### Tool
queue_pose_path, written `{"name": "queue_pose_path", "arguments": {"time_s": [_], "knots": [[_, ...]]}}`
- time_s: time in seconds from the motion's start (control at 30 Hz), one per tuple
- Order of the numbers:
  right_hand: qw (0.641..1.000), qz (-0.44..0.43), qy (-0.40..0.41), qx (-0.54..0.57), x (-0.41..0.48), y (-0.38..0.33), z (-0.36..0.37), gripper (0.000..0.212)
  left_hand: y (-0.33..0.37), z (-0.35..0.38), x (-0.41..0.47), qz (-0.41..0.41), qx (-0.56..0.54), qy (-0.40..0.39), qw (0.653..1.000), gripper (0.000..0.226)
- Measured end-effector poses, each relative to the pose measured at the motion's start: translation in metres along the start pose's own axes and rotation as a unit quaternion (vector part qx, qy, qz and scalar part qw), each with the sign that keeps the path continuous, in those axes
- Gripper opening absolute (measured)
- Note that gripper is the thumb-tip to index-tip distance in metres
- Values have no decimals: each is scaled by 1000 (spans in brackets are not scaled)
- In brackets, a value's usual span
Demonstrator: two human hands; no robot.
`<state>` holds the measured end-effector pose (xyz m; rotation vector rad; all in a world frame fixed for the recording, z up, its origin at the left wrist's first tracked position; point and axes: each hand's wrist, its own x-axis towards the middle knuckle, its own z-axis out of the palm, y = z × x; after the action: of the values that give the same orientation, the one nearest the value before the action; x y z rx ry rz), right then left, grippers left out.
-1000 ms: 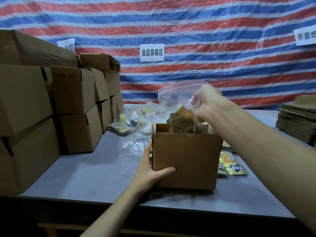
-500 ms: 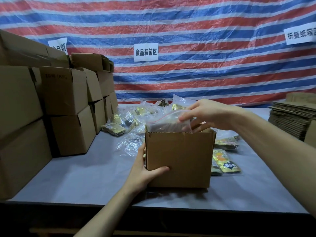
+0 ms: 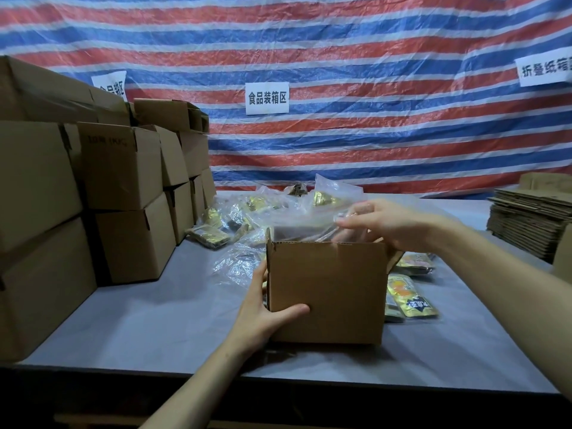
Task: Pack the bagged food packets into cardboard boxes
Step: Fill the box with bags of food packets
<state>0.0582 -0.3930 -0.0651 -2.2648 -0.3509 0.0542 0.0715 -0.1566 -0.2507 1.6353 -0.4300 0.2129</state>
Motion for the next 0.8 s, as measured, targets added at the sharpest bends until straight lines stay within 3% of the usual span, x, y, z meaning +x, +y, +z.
{"name": "queue_pose_path", "arguments": {"time_s": [0.1, 0.2, 0.33, 0.5, 0.6, 0.7, 0.8], "knots": [[998, -35, 32, 52, 0, -6, 0, 30, -1, 0, 0, 1, -3, 1, 1000, 103], [994, -19, -33, 99, -2, -10, -2, 38, -2, -1, 0, 3, -5, -1, 1000, 104], [983, 58, -90, 147, -2, -10, -5, 31, -3, 0, 1, 12, 10, -5, 1000, 102], [987, 131, 25, -95, 5, -5, 9, 15, -1, 0, -1, 21, 14, -7, 1000, 107], [976, 147, 74, -141, 6, -7, 17, 8, 1, 0, -1, 27, 16, -5, 999, 106], [960, 126, 123, -217, 2, -16, 20, 21, 2, 0, -2, 30, 17, -7, 999, 105], [918, 43, 250, -305, -3, -24, 25, 29, 1, -1, -2, 28, 14, -6, 999, 106]]}}
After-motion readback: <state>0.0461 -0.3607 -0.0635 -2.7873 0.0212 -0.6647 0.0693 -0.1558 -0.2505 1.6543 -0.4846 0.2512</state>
